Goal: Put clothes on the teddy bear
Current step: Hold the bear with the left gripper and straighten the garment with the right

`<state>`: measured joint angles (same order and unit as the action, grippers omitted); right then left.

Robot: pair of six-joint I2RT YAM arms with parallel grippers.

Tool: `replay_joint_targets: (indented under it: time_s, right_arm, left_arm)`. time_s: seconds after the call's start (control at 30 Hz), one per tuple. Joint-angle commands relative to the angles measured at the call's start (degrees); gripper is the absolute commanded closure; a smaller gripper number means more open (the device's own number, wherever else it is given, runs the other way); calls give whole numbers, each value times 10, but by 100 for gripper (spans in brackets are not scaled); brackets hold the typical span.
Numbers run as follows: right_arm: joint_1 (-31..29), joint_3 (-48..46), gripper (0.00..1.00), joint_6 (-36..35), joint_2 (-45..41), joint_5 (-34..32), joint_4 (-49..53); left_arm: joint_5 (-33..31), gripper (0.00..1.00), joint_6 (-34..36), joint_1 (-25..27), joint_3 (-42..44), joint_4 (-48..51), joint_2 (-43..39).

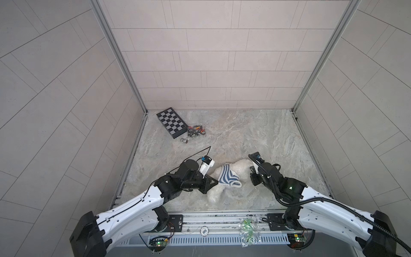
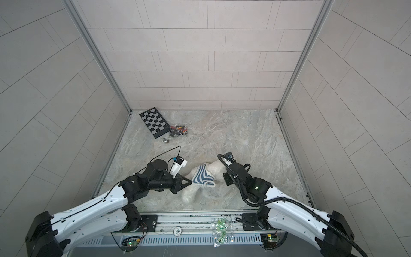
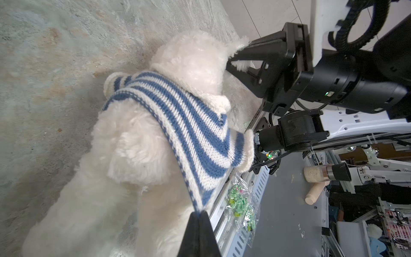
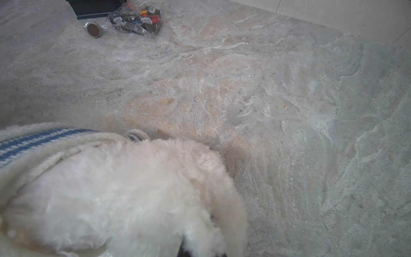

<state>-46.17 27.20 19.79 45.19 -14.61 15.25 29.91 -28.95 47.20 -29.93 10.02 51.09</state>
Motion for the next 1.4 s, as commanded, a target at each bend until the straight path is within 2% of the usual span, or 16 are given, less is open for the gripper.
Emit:
replay_joint_targets:
  time_s: [0.0,0.13,0.3,0.47,0.6,0.77,0.87,1.03,1.13,1.37]
  right_arm:
    - [15,8,100,17,-17,-72,23]
    - [15,15,100,19,2,-52,3]
    - [14,18,100,28,6,-39,-5]
    - [13,15,100,37,1,-40,-10]
    - [13,8,100,42,-3,-47,-13]
    - [14,10,100,41,-5,-52,-11]
    - [14,10,100,40,-4,-53,-11]
    - [14,8,100,43,-7,-50,-14]
    - [14,4,100,47,-12,-48,-14]
    - [14,1,100,50,-24,-46,-7]
  left_arm:
    - [27,100,21,-9,-10,28,4]
    - [43,100,-12,-7,-18,-55,44]
    - [19,100,-41,22,-46,-153,116]
    - [-14,99,-50,58,-79,-175,181]
    - [-71,81,-69,76,-63,-180,169]
    - [-171,70,-97,147,-41,-197,151]
    - [-223,71,-108,181,-39,-198,152]
    - [-260,77,-131,199,-35,-210,168]
    - [-275,77,-137,194,-27,-228,178]
    - [-261,76,-150,163,-28,-268,215]
